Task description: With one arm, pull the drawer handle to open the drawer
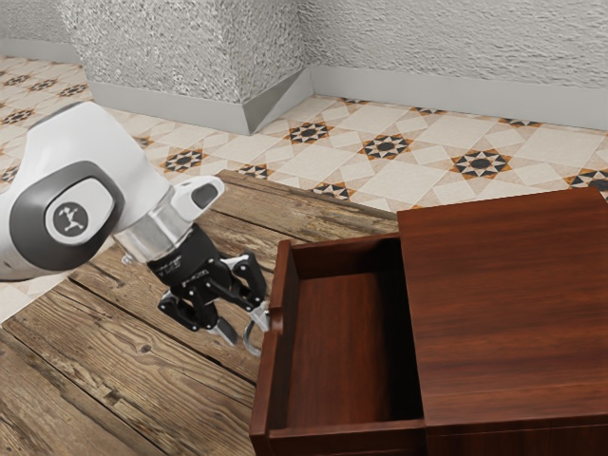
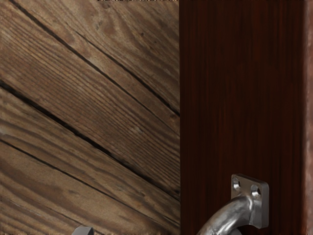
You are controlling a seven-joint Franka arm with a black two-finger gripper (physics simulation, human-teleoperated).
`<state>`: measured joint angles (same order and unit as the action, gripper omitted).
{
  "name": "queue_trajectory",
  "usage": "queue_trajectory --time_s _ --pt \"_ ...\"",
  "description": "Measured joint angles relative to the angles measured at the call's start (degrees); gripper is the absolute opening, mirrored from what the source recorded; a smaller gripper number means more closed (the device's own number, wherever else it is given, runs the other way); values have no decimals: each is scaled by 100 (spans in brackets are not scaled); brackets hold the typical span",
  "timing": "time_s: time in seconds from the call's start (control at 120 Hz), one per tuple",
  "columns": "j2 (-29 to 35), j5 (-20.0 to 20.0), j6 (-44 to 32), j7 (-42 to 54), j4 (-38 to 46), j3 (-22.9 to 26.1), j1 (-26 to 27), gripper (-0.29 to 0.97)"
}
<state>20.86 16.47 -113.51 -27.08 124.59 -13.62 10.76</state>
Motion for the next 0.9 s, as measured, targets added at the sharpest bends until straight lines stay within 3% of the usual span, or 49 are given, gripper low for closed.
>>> queue_trajectory --time_s 0.333,0.667,0.733,0.817,0.9 --pt "105 -66 165 -65 -6 -1 -6 35" --pt "375 -413 382 -180 -135 16 44 38" --pt "365 -469 450 -205 -320 40 74 44" --pt "207 -529 659 -187 -989 12 94 51" --pt "-821 -737 1258 105 -2996 -5 24 56"
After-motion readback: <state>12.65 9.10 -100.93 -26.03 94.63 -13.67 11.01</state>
